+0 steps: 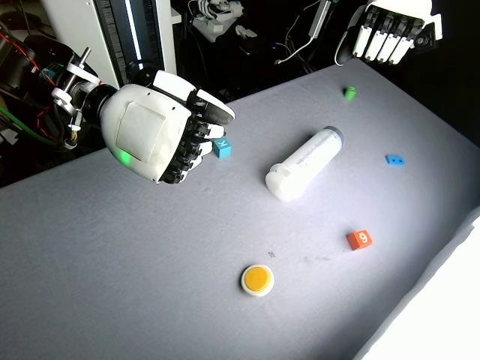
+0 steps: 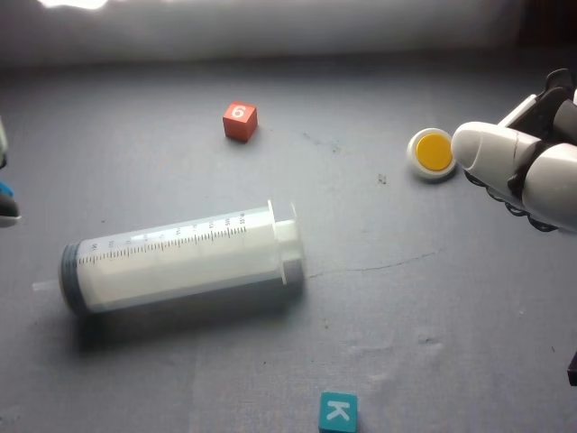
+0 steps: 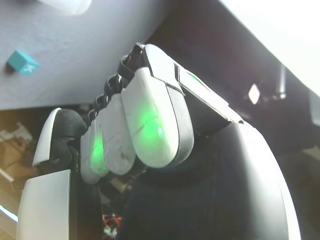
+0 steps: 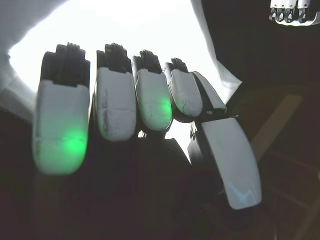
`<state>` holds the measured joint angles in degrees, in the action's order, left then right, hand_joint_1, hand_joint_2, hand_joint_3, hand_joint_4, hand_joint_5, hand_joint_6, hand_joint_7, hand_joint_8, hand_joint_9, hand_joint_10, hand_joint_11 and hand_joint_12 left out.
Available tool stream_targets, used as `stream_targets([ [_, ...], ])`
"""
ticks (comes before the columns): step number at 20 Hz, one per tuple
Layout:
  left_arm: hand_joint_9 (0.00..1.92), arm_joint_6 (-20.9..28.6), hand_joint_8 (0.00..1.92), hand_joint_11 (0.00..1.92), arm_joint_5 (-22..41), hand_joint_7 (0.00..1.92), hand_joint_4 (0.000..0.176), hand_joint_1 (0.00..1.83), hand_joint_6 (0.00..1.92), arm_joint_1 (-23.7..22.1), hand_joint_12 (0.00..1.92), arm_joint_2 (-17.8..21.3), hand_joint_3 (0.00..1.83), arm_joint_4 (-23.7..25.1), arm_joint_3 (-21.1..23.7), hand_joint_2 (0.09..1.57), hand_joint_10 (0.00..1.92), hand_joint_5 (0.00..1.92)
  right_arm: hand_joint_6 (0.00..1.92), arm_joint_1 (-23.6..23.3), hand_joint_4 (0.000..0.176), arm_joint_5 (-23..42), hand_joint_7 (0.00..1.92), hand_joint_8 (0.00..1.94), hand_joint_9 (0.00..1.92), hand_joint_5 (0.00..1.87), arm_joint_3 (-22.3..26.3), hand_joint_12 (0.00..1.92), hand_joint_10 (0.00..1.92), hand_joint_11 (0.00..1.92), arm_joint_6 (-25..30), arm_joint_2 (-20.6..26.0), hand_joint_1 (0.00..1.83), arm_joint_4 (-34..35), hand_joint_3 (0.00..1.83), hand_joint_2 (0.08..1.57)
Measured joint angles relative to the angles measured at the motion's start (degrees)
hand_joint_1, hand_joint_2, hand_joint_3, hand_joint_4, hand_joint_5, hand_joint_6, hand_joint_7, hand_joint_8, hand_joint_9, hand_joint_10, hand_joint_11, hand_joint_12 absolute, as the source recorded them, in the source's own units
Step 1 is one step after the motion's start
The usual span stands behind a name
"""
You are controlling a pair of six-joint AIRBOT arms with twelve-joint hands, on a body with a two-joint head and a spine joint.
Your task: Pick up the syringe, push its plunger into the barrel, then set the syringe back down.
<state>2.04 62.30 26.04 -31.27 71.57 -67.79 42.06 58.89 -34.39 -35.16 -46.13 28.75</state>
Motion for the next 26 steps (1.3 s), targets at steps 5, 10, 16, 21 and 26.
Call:
stream_targets([
  [5, 1.73, -1.57, 1.92, 1.76, 3.82, 1.68, 0.055, 1.23, 1.92, -0.39, 1.92, 0.00, 0.00, 1.40, 1.27, 1.31, 1.92, 1.63, 1.92, 0.00, 0.158, -0.02, 1.57, 1.94, 1.63, 1.48, 0.00, 1.92, 1.92, 1.79, 0.00, 0.00, 0.69, -0.04, 0.00, 1.53],
  [10, 1.72, -1.22, 1.92, 1.75, 8.61, 1.67, 0.069, 1.19, 1.92, -1.29, 1.92, -0.04, 0.00, 3.17, 1.81, 1.32, 1.92, 1.63, 1.92, 0.00, 0.176, 0.00, 1.54, 1.94, 1.60, 1.46, 0.00, 1.92, 1.92, 1.75, 0.02, -0.04, 0.62, -0.07, 0.01, 1.56],
  [16, 1.73, -3.21, 1.92, 1.75, 15.45, 1.68, 0.072, 1.19, 1.92, -1.40, 1.92, -0.37, 0.00, 5.03, 2.14, 1.32, 1.92, 1.63, 1.92, 0.00, 0.176, 0.02, 1.54, 1.94, 1.61, 1.44, 0.00, 1.92, 1.92, 1.76, 0.02, -0.04, 0.68, -0.02, 0.00, 1.54],
  [21, 1.73, -4.92, 1.92, 1.75, 15.63, 1.67, 0.067, 1.21, 1.92, -0.83, 1.92, -0.37, 0.01, 3.23, 4.61, 1.33, 1.92, 1.64, 1.92, -0.02, 0.176, 0.07, 1.55, 1.94, 1.61, 1.46, 0.00, 1.92, 1.92, 1.75, 0.02, -0.07, 0.67, -0.11, 0.00, 1.54],
  [26, 1.72, -6.14, 1.92, 1.75, 13.40, 1.67, 0.064, 1.19, 1.92, -1.29, 1.92, -0.44, 0.00, 3.23, 5.03, 1.32, 1.92, 1.63, 1.92, -0.02, 0.176, 0.17, 1.53, 1.94, 1.59, 1.47, 0.00, 1.92, 1.92, 1.73, 0.02, -0.07, 0.59, -0.04, 0.01, 1.57],
])
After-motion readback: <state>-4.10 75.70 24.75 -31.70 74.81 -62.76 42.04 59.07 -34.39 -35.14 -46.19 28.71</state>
